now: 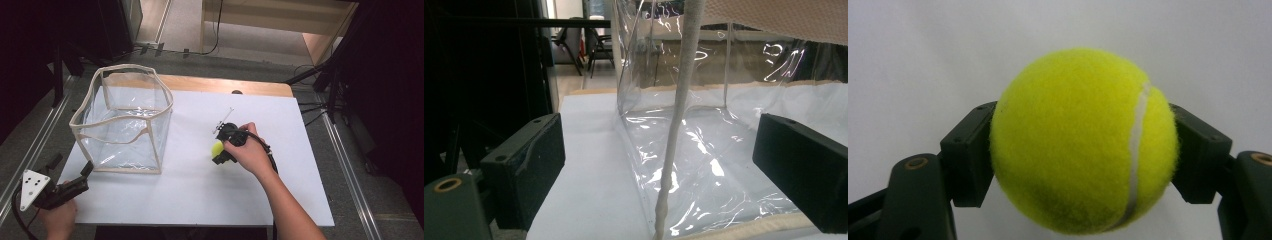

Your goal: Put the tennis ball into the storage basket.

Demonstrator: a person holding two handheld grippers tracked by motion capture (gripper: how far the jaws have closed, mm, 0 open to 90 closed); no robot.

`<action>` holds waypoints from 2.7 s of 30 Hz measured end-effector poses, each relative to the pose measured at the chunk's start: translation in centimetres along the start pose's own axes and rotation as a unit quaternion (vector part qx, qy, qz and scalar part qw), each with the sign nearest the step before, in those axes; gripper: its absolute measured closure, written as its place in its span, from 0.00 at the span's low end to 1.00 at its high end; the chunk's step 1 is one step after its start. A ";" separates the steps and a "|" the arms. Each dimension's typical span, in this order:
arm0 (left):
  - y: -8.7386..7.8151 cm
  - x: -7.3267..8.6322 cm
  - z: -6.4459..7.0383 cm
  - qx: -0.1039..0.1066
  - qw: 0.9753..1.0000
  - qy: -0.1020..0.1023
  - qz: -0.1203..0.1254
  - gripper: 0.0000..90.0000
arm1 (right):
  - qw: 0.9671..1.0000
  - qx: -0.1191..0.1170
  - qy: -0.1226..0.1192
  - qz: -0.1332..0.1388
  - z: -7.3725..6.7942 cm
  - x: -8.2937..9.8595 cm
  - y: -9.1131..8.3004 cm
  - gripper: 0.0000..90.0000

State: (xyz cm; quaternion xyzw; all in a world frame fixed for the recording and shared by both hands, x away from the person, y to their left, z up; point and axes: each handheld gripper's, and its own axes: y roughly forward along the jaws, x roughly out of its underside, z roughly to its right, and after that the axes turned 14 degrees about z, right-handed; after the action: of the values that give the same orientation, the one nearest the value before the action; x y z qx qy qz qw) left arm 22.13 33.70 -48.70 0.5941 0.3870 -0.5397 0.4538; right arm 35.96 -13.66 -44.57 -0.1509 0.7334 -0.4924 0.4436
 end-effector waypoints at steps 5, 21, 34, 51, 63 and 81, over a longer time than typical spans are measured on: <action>0.0 0.0 0.0 0.001 1.000 0.004 -0.001 0.08 | 1.000 -0.006 -0.006 0.002 -0.3 -0.6 0.2 0.26; 0.0 0.0 0.1 0.001 1.000 0.007 -0.002 0.08 | 0.999 -0.025 -0.023 0.001 -1.0 -2.6 1.4 0.26; 0.0 0.0 0.1 0.001 1.000 0.007 -0.002 0.08 | 0.998 -0.036 -0.044 0.001 -1.9 -4.9 2.0 0.26; 0.0 0.0 0.0 0.001 1.000 0.002 0.001 0.08 | 0.997 -0.049 -0.066 -0.001 -3.2 -7.5 2.6 0.26; 0.0 0.0 -0.1 0.002 1.000 -0.002 0.002 0.08 | 0.994 -0.059 -0.087 0.004 -4.3 -9.6 2.0 0.26; 0.0 0.0 -0.1 0.002 1.000 -0.003 0.003 0.08 | 0.993 -0.062 -0.101 0.007 -5.2 -12.5 -0.4 0.26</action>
State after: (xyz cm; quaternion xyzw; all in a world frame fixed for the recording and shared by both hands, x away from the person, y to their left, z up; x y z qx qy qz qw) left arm 22.13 33.83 -48.69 0.5942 0.3828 -0.5411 0.4556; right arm 38.74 -2.59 -37.38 -0.2221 0.7147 -0.4253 0.5088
